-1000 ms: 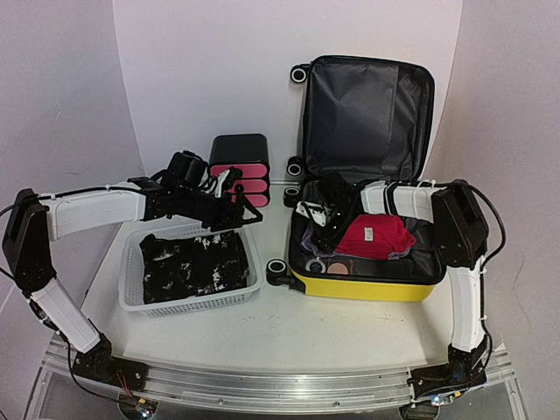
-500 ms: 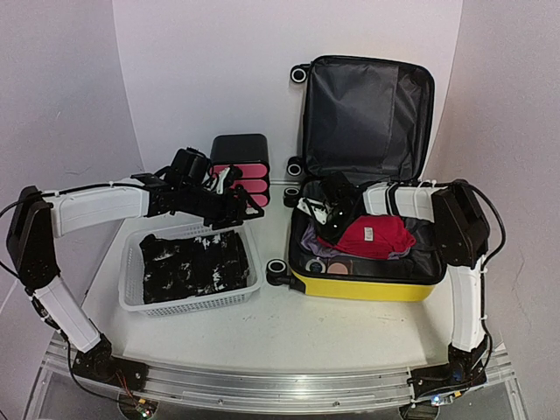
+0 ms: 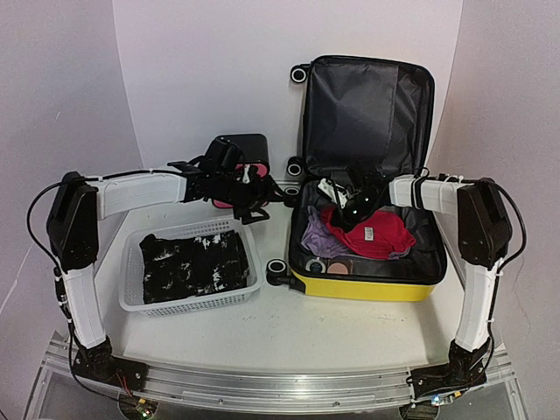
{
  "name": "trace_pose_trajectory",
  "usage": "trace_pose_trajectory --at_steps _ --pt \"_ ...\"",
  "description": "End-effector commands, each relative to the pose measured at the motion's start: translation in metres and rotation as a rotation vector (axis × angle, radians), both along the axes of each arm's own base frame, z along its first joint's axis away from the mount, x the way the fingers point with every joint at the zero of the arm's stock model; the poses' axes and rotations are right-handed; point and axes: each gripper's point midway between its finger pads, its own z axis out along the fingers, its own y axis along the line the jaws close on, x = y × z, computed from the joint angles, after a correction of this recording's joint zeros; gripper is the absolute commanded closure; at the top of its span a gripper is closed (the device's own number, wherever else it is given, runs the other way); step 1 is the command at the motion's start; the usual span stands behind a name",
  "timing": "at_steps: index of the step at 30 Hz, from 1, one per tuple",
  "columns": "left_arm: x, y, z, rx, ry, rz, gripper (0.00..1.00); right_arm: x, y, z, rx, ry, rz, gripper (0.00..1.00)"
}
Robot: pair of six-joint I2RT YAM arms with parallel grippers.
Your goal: Open, take out, and arrange the luggage
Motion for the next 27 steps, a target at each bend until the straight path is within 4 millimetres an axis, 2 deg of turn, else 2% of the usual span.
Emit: trace_pose_trajectory --at_steps 1,3,5,10,13,15,19,24,27 --pt "0.008 -0.051 0.034 -0.149 0.103 0.019 0.22 0.001 0.004 0.040 0.158 -0.039 0.006 1.00" --pt "0.016 -0.067 0.023 -0.168 0.181 0.048 0.24 -0.003 0.005 0.043 0.197 -0.031 0.020 1.00" --pt "0.024 -0.082 0.001 -0.169 0.263 0.087 0.25 -0.006 0.004 0.044 0.206 -0.035 0.033 1.00" --pt "0.034 -0.115 -0.011 -0.208 0.340 0.128 0.24 -0.015 -0.001 0.050 0.229 -0.051 0.054 1.00" --pt "0.040 -0.127 -0.017 -0.228 0.392 0.163 0.24 -0.017 0.000 0.055 0.257 -0.058 0.067 1.00" --pt "0.046 -0.129 -0.025 -0.208 0.422 0.218 0.24 -0.018 0.000 0.055 0.269 -0.055 0.072 1.00" --pt "0.058 -0.136 -0.031 -0.156 0.366 0.275 0.23 -0.021 0.002 0.054 0.290 -0.052 0.081 1.00" --pt "0.056 -0.131 -0.063 -0.081 0.408 0.385 0.22 -0.027 0.003 0.062 0.325 -0.061 0.089 1.00" --pt "0.058 -0.138 -0.078 -0.086 0.443 0.399 0.22 -0.033 0.004 0.067 0.345 -0.060 0.107 1.00"
